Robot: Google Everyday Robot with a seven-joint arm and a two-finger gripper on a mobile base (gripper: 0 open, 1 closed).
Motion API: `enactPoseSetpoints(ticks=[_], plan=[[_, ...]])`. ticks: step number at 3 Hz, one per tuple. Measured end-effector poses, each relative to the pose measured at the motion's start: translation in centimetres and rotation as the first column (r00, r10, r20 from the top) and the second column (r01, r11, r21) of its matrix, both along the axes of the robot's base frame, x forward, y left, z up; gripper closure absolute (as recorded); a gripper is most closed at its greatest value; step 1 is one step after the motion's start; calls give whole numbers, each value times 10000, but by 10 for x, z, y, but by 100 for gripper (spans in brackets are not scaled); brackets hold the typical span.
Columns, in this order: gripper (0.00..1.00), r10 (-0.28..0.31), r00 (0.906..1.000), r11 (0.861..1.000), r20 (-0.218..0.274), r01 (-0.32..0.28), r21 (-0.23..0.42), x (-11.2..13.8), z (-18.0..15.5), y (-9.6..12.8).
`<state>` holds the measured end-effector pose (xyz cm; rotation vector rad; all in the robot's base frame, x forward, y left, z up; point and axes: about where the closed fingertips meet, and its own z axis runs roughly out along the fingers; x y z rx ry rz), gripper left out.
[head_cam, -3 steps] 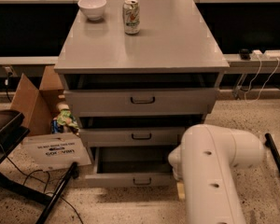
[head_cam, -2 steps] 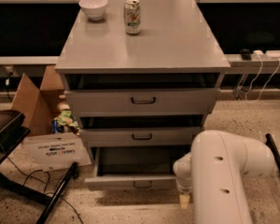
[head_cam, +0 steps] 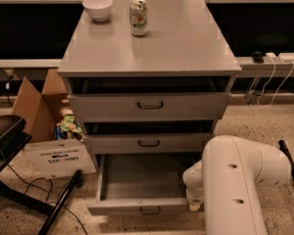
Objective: Open bottom drawer
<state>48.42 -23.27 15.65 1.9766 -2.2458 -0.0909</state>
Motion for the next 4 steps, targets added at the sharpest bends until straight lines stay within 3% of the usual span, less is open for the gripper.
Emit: enactPoseSetpoints(ticks=[1,2,3,4], plan=[[97,-116,9999,9999,-1,116,-92,-8,0,-3],[100,-117,9999,9999,-1,117,-93,-8,0,-3],[100,-446,9989,9987,-145,442,-247,-32,-2,-9],[100,-446,9989,9987,-145,442,-248,-32,-1,-9]])
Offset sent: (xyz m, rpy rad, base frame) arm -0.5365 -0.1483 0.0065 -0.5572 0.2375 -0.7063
